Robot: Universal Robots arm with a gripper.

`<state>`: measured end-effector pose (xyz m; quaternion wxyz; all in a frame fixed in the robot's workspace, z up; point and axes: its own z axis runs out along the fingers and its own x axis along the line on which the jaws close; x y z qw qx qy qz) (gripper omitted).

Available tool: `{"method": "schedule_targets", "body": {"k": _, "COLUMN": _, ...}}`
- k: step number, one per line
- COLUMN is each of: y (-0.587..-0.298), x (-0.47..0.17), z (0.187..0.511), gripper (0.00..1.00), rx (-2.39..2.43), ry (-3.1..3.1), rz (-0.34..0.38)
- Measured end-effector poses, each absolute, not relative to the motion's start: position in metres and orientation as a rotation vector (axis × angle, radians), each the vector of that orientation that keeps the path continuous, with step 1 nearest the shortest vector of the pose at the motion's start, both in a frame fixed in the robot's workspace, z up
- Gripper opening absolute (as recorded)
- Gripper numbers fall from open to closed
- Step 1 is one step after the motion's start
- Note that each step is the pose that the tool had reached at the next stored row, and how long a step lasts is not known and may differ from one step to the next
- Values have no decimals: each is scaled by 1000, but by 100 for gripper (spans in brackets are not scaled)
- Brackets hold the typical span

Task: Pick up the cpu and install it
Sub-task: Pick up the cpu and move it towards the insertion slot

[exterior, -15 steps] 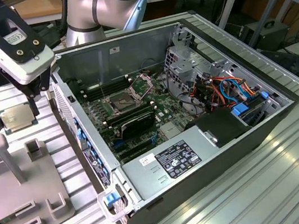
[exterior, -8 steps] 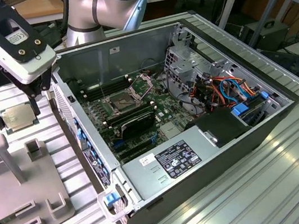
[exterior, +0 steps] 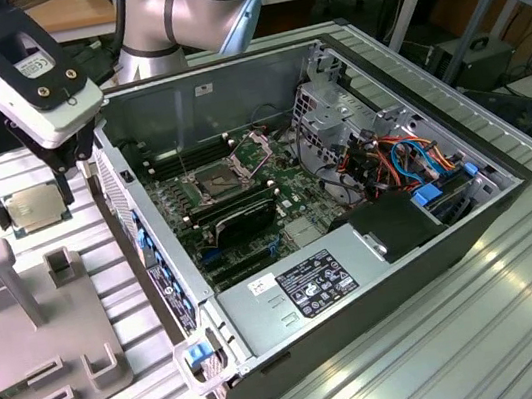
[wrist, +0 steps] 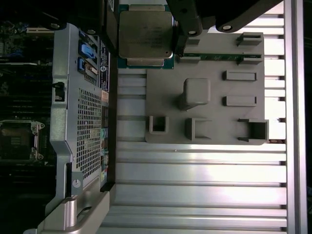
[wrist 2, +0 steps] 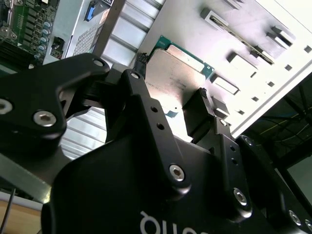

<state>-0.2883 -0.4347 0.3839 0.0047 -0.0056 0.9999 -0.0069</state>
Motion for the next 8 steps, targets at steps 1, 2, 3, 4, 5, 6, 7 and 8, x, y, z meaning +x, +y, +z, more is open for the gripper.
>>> {"method": "schedule_targets", "body": {"k": 1, "y": -435, "x": -288, "z": 384, "gripper": 55, "rx": -17, "ry": 3132, "rz": -22}}
{"method": "schedule_targets", "body": {"k": 2, "y": -435, "x": -288, "z": 384, "gripper": 55, "rx": -17, "ry": 3132, "rz": -22}}
{"method": "schedule_targets", "body": {"k": 3, "y": -435, "x": -288, "z": 384, "gripper": 55, "rx": -17, "ry": 3132, "rz": -22}}
{"method": "schedule_targets", "body": {"k": 4, "y": -435, "x": -288, "z": 384, "gripper": 55, "rx": -17, "ry": 3132, "rz": -22}}
{"method": "schedule_targets", "body": {"k": 5, "y": -435, "x": -287, "z": 384, "gripper": 55, "rx": -17, "ry": 3132, "rz": -22}}
{"method": "schedule_targets", "body": {"k": 6, "y": -435, "x": -287, "z": 384, "gripper": 55, "rx": -17, "ry": 3132, "rz": -22}}
{"method": "schedule_targets", "body": {"k": 7, "y": -435, "x": -287, "z": 384, "gripper": 55, "rx": -17, "ry": 3132, "rz": -22}}
{"method": "schedule_targets", "body": {"k": 8, "y": -435, "x": -287, "z": 384, "gripper": 55, "rx": -17, "ry": 3132, "rz": -22}}
